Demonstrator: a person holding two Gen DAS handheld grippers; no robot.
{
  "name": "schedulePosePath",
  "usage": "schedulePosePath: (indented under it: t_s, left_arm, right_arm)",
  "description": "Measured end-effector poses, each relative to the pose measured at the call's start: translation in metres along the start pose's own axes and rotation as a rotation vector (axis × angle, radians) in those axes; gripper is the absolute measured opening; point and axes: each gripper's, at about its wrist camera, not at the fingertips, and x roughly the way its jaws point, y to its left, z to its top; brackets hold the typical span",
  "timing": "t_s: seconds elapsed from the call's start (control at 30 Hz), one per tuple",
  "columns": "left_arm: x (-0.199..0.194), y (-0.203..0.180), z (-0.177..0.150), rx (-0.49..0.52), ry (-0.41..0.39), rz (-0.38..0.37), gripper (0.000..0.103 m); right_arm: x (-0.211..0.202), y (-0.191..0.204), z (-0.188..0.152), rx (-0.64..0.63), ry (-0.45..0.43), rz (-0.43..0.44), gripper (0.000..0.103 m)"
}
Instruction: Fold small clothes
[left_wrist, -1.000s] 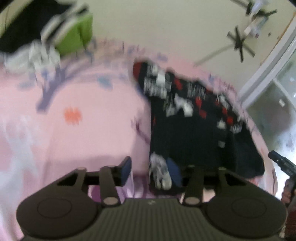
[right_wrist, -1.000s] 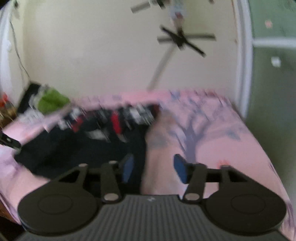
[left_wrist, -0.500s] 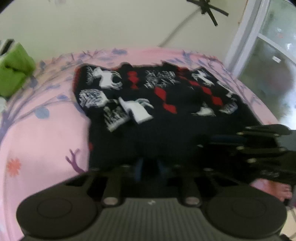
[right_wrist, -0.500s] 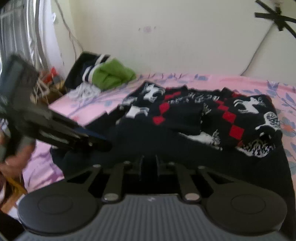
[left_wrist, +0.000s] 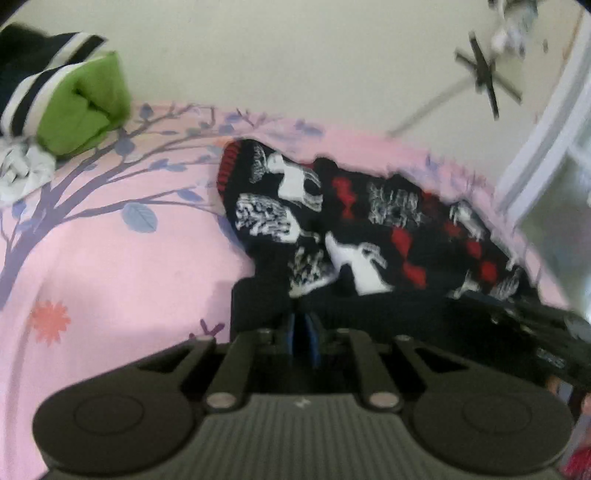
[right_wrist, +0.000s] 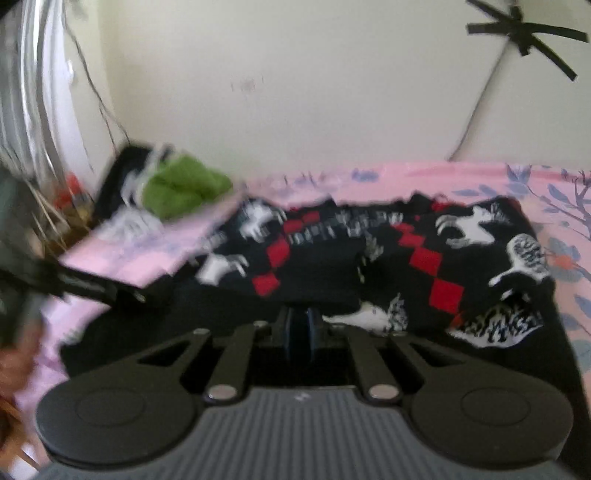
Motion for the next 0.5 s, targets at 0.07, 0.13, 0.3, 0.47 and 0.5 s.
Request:
schedulePosePath:
  t_s: [0.07, 0.13, 0.3, 0.47, 0.5]
  left_arm:
    - [-0.006, -0.002, 0.0, 0.009, 0.0, -0.007, 0.019]
    - [-0.019, -0.001, -0.001, -0.009, -0.026, -0.029, 0.028]
    - [-0.042, -0.012, -0.012, 0.06, -0.074, -0.062, 0.035]
    - [-0.032, -0.024, -0.046, 0.198, -0.011, -0.039, 0.036]
    - [-0.033, -0.025, -0.051, 0.229, -0.024, -0.035, 0.037]
  right_arm:
    - [-0.023, 0.0, 0.0, -0.006, -0.045, 0.009, 0.0]
    - [-0.039, -0.002, -0.003, -0.016, -0.046, 0.047, 0.0]
    - [-0.048, -0.038, -0.027, -0.021, 0.095, -0.023, 0.0]
    - [-0.079, -0.08, -0.031, 0.128, 0.048, -0.122, 0.0]
    - [-0.079, -0.078, -0.032, 0.123, 0.04, -0.126, 0.0]
